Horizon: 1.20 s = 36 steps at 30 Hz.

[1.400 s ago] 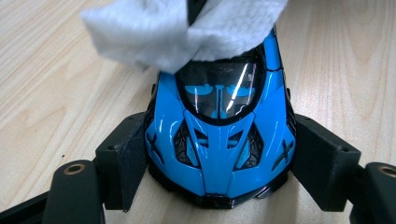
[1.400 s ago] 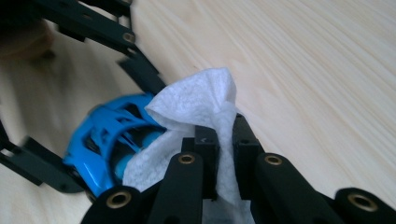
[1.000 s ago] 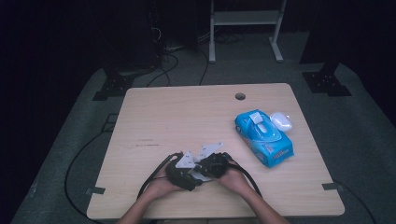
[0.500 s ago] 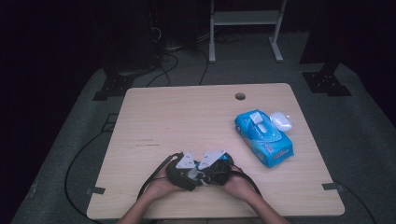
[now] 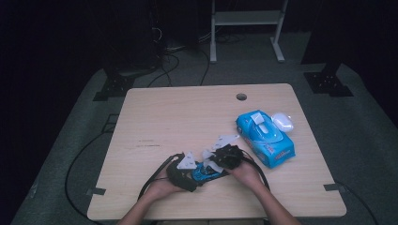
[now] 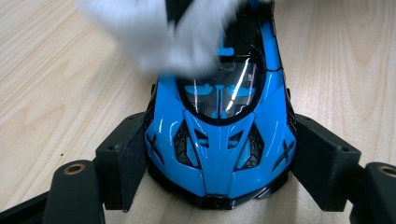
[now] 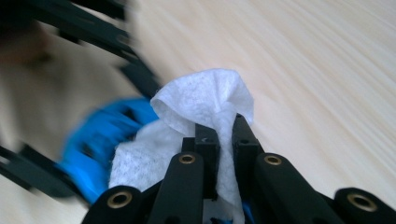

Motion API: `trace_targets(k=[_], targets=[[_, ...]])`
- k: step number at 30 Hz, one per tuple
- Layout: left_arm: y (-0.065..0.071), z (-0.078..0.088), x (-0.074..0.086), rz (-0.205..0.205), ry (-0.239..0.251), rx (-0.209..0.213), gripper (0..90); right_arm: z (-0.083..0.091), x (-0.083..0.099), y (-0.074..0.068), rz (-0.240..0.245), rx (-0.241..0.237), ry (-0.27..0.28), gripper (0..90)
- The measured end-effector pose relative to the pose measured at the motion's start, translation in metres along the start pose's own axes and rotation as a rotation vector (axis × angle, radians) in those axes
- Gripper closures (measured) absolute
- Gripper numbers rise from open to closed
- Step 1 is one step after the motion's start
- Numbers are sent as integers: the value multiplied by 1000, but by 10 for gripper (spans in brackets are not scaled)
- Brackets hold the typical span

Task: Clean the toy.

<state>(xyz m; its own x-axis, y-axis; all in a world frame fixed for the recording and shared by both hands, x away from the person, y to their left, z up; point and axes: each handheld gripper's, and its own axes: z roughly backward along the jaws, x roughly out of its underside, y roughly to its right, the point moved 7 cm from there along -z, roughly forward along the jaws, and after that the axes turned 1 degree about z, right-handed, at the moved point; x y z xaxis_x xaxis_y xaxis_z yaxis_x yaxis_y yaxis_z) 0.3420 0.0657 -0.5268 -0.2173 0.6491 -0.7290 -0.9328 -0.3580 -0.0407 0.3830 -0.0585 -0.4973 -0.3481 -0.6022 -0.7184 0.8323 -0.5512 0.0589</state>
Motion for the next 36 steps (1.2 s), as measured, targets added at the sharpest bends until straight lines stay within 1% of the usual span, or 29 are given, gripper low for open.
trace_targets(k=[2,3,4,5,6,7,8,10,12,14,16,17,18,19,20,21,23,24,25,26,27,28,29,31,32,33,34,35,36], targets=[[0,0,0,-1,-1,0,254,6,4,7,-50,-24,20,843],[0,0,0,0,-3,0,254,7,4,6,-41,-19,17,843],[0,0,0,0,-3,0,254,6,2,2,-10,-3,9,843],[0,0,0,-1,-6,0,254,5,1,-2,0,-6,8,843],[0,0,0,1,-4,0,254,3,-2,-9,15,-27,19,843],[0,0,0,0,-6,-1,254,3,-3,-12,23,-32,22,842],[0,0,0,0,-5,-1,255,3,-3,-14,37,-25,20,842],[0,0,0,2,-3,-2,254,8,-1,-12,31,-26,17,843],[0,0,0,0,-4,0,254,14,4,-5,13,-10,9,843],[0,0,0,1,-5,4,254,19,7,-6,-2,-20,23,843],[0,0,0,6,-6,8,254,19,5,-20,6,-80,69,842],[0,0,0,7,-7,7,254,17,4,-28,18,-74,82,842],[0,0,0,9,-6,6,254,15,2,-37,46,-93,81,842],[0,0,0,9,-6,4,254,15,1,-42,56,-117,67,842],[1,0,0,9,-4,1,255,15,1,-44,71,-115,60,842],[1,0,0,9,-5,1,255,17,3,-43,85,-105,54,842],[0,0,0,8,-3,1,255,25,8,-34,78,-60,54,842],[1,0,0,12,-2,2,255,30,14,-28,74,-30,47,842],[0,0,0,5,-3,2,254,34,20,-20,66,2,32,842],[0,0,1,6,-1,3,255,37,25,-14,55,19,27,842],[0,0,0,6,-1,3,255,41,31,-9,26,23,32,842],[0,0,0,6,-1,4,255,43,34,-7,12,21,40,843],[0,0,1,7,0,6,254,44,35,-9,8,16,48,843],[0,0,1,11,-1,7,254,39,33,-24,27,-39,69,842],[0,0,1,13,-2,6,254,38,32,-29,60,-25,63,842],[0,0,1,13,-2,5,255,38,32,-30,78,-15,55,842],[0,0,1,14,-2,4,255,40,32,-26,62,-24,48,842],[0,0,1,8,-3,3,255,42,34,-21,50,-15,45,842],[0,0,1,5,-4,3,255,44,37,-15,43,5,39,842]])
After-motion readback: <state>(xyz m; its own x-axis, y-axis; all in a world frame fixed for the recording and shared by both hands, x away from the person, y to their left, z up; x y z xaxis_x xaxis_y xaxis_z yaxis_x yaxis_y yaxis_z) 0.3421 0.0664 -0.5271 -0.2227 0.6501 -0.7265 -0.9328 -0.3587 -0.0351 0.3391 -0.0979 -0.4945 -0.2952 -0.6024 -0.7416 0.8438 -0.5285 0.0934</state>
